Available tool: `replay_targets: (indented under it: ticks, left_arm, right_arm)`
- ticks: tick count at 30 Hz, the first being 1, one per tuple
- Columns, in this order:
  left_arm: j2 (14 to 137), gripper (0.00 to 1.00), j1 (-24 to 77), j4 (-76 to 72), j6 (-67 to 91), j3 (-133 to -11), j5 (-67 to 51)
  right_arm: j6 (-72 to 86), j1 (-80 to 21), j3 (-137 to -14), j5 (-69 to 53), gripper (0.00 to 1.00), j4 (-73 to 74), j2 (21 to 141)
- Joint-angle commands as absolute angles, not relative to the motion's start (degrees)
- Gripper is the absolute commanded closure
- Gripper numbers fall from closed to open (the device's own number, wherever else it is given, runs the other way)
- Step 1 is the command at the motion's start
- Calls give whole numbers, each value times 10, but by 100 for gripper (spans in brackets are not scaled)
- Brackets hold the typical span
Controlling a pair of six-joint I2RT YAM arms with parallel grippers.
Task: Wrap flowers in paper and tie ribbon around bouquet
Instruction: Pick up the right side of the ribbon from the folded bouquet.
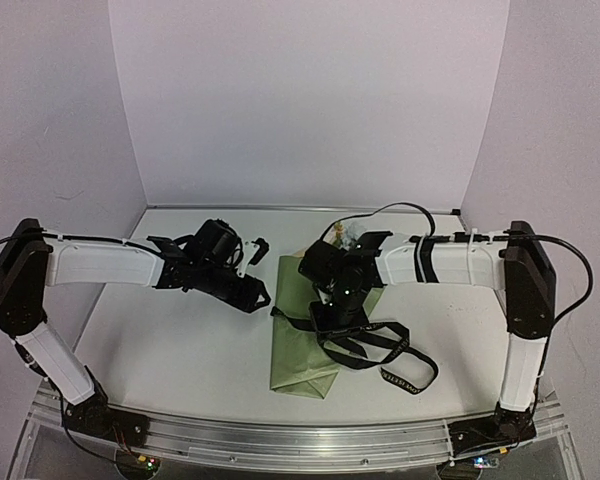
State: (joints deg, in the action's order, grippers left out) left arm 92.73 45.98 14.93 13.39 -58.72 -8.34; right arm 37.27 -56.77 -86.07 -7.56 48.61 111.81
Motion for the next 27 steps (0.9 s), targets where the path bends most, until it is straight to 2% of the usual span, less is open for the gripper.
replay_targets:
  ticks: [1, 4, 5, 12, 18, 27]
  left_arm:
    - [915, 50, 458, 121, 118, -594, -81]
    - [943, 49, 459, 111, 119, -605, -80]
    - [956, 48, 458, 109, 124, -610, -81]
    - [1041, 39, 441, 96, 191, -668, -40]
    - [1078, 29, 408, 41, 239, -685, -77]
    - [1127, 27, 390, 2, 265, -714, -117]
  right_arm:
    - [396, -568, -856, -51, 80, 470, 1124]
    - [393, -567, -838, -47, 99, 471, 1108]
    - [390, -566, -827, -42, 100, 471, 1098]
    - [367, -544, -751, -41, 100, 467, 1004]
    - [362, -491, -701, -65, 100, 468, 943]
    - [360, -372, -686, -72, 100, 468, 953]
